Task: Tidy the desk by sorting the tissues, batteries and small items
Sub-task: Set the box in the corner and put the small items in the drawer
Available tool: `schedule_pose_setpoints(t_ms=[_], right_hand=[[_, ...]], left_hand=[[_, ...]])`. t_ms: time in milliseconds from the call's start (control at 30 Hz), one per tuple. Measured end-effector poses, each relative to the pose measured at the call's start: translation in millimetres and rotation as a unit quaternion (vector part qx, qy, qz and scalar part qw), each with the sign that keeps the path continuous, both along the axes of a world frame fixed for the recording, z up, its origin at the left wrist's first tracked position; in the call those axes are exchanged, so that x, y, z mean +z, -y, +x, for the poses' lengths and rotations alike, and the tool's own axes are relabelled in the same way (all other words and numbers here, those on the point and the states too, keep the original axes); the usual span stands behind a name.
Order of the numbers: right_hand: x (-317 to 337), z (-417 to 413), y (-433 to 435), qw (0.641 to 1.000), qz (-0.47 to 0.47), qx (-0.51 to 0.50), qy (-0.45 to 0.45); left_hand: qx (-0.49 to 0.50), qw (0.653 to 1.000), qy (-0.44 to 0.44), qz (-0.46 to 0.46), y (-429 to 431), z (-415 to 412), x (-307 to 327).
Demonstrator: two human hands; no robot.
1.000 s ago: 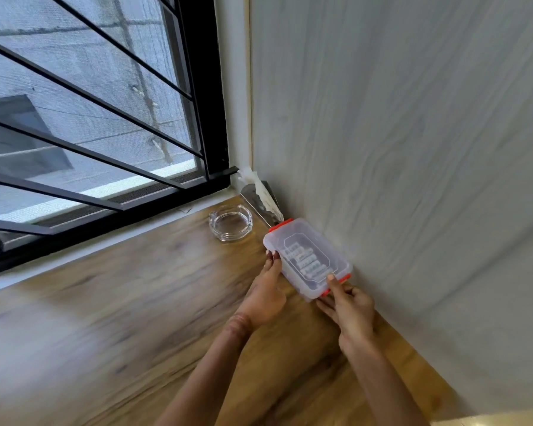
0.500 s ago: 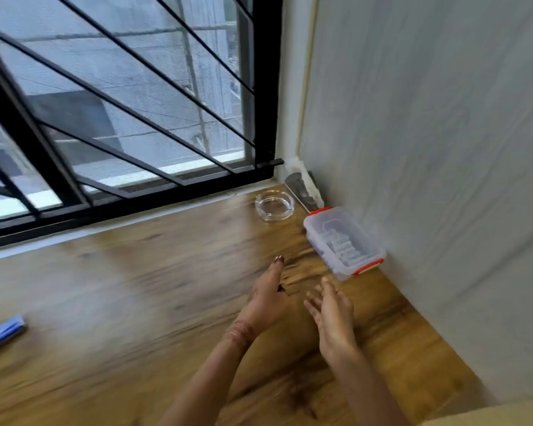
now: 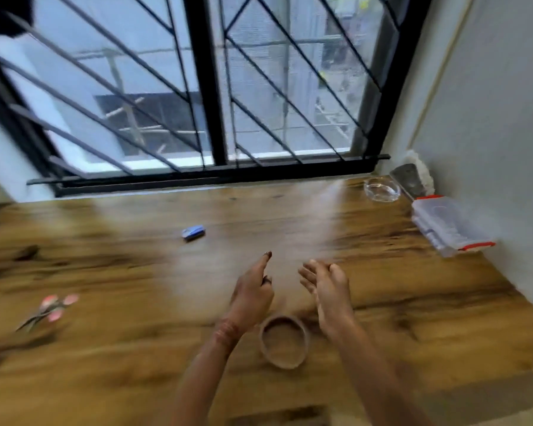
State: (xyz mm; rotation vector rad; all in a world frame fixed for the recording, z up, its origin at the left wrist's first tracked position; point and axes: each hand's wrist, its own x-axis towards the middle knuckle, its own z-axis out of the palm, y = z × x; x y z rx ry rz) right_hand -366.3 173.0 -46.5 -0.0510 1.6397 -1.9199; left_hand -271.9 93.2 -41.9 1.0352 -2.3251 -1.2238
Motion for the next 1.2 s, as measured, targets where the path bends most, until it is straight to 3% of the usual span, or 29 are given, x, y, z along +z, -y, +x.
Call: schedule_pose_setpoints(t_ms=[233,400,533,667,767,900,1033,1200], right_hand=[[7.4,137.3,31.8,0.988,-0.028,0.145,0.040],[-2.6,230.3,43.1,0.964,-0.025,0.245,0.100],[-20.1,291.0,53.0,0.927,-0.010,0.312,0.210],[-44.8,346.9,61.9,0.865,0.029,0.356,0.353],[-70.8,380.0,67.8,0.831,0.053,0.311,0.458],[-121.3,409.3,80.8,0.819,0.073,0.159,0.547],[-159.8,418.4,91.8,0.827,0.092,0.067,0.551],[-183.3,408.7,111.1,0.829,0.047,-0.015,0.557]], left_hand=[[0.135,0.990,-0.036,0.010,7.0,151.7,-9.8],[0.275,0.955,-0.104,0.040,6.5,243.0,-19.9],[0.442,0.872,-0.177,0.110,14.1,293.5,-35.0],[0.561,0.764,-0.237,0.214,25.9,341.0,-61.9],[0.607,0.698,-0.252,0.284,32.8,367.0,-81.9],[0.565,0.649,-0.292,0.417,43.2,384.6,-104.9],[0.548,0.602,-0.315,0.488,62.8,403.5,-140.1],[0.550,0.520,-0.375,0.535,90.2,421.8,-174.3]])
